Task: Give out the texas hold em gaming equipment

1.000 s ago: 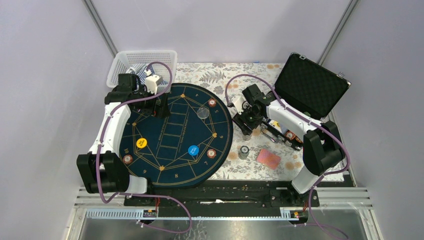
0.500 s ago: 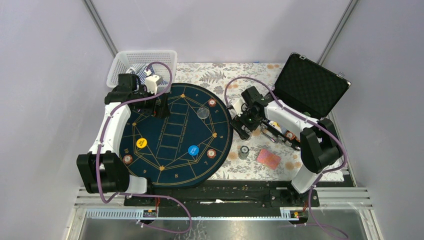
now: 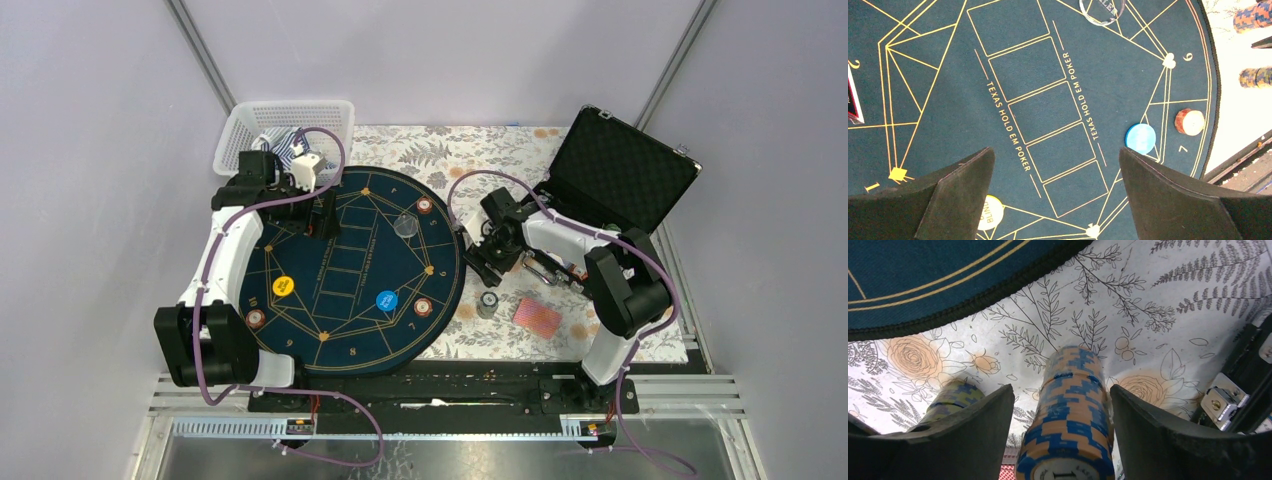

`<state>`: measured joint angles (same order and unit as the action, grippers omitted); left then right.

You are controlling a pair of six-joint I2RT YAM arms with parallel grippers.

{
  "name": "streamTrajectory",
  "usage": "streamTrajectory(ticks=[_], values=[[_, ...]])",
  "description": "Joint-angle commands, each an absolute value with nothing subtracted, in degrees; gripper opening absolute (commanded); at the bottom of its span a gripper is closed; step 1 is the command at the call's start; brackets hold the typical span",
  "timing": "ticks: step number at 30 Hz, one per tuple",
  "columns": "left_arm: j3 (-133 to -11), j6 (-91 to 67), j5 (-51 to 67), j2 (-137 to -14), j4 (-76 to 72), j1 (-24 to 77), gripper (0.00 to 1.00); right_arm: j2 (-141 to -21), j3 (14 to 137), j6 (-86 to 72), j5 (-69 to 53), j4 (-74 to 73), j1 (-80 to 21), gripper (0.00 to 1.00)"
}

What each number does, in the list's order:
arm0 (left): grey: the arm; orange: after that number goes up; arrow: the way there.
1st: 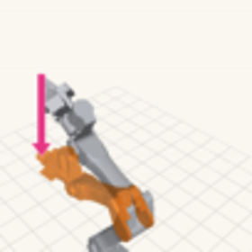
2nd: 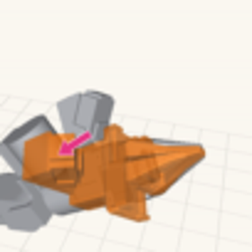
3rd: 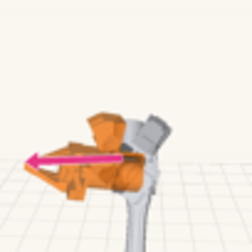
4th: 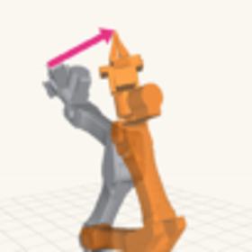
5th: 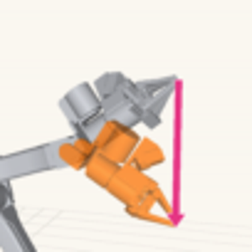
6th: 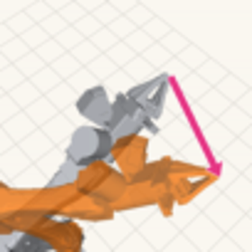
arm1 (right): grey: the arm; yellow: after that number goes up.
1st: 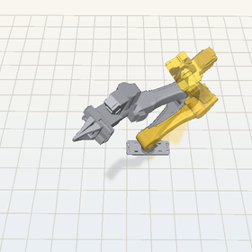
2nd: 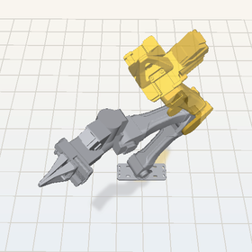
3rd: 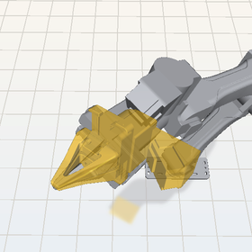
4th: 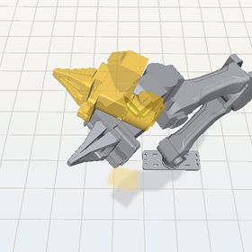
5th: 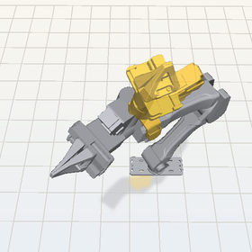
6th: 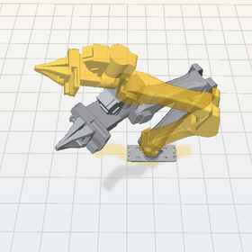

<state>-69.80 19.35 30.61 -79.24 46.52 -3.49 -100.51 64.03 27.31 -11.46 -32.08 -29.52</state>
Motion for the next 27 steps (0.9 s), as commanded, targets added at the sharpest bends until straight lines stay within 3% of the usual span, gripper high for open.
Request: streamTrajectory(ticks=[1,4,16,27], values=[[-69.5,18.9,30.5,-77.6,44.5,-3.9,0.99,-101.3,62.4,29.1,-10.7,-28.6,-29.7,0.75],[-69.4,19.0,30.4,-77.6,44.5,-3.9,0.99,-101.7,61.8,29.3,-10.6,-28.0,-29.7,0.70],[-69.0,17.7,32.6,-78.3,42.9,-6.7,0.99,-100.2,65.5,29.5,-12.9,-32.2,-29.9,0.22],[-70.1,16.3,33.6,-80.9,42.9,-11.9,0.99,-103.5,87.6,28.3,-15.0,-44.8,-33.9,0.16]])
